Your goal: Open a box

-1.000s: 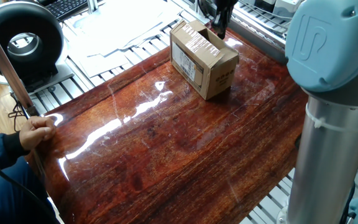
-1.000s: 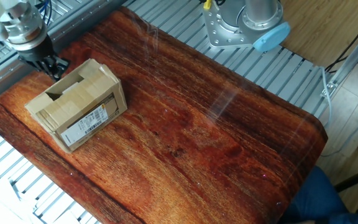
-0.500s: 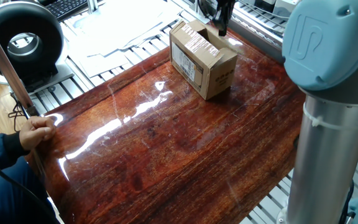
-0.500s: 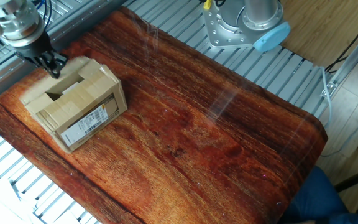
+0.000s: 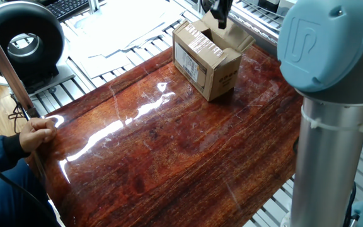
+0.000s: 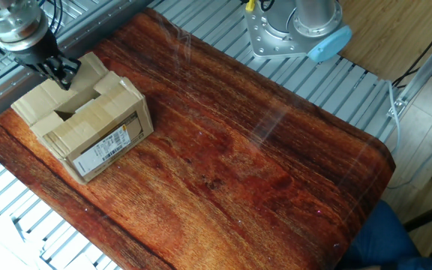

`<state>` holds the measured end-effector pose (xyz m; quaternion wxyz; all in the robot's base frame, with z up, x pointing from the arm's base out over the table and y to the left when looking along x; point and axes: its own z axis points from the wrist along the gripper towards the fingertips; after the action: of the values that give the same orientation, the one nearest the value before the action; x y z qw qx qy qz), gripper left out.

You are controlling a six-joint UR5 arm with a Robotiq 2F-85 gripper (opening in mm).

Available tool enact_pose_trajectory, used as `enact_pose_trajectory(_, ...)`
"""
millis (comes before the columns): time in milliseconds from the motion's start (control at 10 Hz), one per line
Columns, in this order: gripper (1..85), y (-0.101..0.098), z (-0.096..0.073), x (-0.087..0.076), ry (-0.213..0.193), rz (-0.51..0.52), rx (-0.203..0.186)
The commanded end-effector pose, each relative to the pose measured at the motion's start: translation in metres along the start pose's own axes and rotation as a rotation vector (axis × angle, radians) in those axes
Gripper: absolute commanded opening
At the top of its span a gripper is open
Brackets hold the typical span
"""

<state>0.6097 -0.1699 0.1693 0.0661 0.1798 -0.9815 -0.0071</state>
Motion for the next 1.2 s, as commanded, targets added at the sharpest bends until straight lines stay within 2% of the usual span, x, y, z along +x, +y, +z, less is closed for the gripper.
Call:
enact_pose_trajectory(0,1.0,0.021,0.004,-0.019,-0.022,0.033,-0.06)
enact_pose_trajectory(300,1.0,0.039,0.015,-0.039,-0.045,0.066,-0.107)
enact_pose_trajectory(600,1.0,0.05,0.015,-0.048,-0.057,0.082,-0.138)
enact_pose_trajectory(900,1.0,0.063,0.005,-0.05,-0.048,0.113,-0.174)
enact_pose_trajectory(1100,1.0,0.061,-0.001,-0.047,-0.044,0.108,-0.176)
